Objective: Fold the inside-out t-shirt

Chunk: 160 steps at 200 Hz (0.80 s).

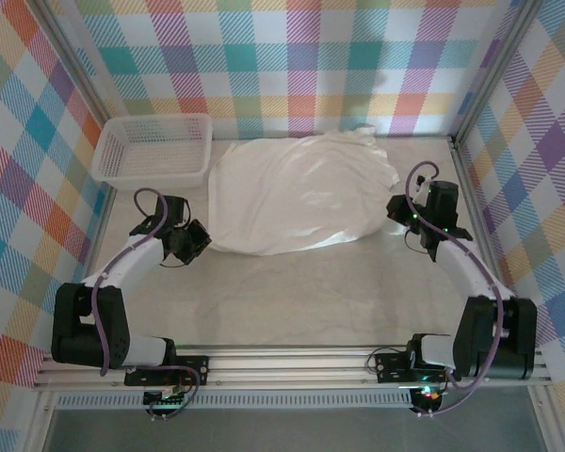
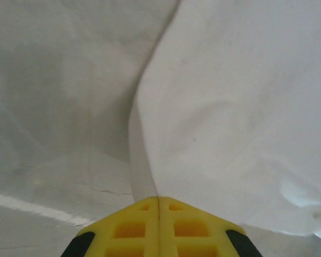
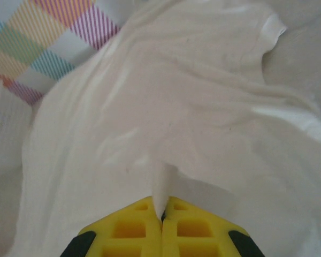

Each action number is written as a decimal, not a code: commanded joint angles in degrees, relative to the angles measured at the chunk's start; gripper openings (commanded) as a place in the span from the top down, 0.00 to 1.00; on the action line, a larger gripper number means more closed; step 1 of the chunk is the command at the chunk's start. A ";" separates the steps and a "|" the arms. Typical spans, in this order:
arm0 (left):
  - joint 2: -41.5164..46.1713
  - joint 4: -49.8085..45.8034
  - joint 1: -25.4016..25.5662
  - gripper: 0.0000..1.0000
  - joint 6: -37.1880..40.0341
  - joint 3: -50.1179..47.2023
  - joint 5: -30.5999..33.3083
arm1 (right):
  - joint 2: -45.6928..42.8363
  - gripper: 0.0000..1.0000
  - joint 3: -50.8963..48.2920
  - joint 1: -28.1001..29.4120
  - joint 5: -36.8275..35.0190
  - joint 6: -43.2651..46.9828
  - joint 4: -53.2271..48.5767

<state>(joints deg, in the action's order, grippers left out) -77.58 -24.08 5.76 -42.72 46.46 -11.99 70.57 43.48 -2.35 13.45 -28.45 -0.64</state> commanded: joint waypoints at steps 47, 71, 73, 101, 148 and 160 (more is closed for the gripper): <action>23.66 -17.10 -0.11 0.82 -3.28 -6.09 16.98 | -40.61 0.72 -17.99 -0.25 -19.12 -21.60 -11.80; 30.00 -16.75 -0.09 0.53 -2.78 -6.68 15.22 | -51.23 0.34 -20.49 -0.25 -16.00 -15.36 -6.95; 30.38 -16.52 -0.04 0.52 -2.62 -6.43 15.10 | -51.67 0.32 -20.42 -0.23 -16.38 -14.78 -6.48; 28.45 -8.84 2.11 0.48 2.35 0.73 10.02 | -46.60 0.26 -15.03 -0.28 -13.17 -4.35 3.03; -1.81 -10.40 16.30 0.60 12.78 22.41 18.09 | -5.67 0.38 11.29 -0.24 -5.63 1.51 -15.21; -8.42 -10.31 16.13 0.72 11.19 24.81 19.71 | 4.28 0.43 17.49 -0.27 -5.87 1.38 -20.29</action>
<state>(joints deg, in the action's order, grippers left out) -74.37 -33.10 21.08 -33.76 68.53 3.33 59.40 52.40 -2.33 5.32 -30.50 -7.64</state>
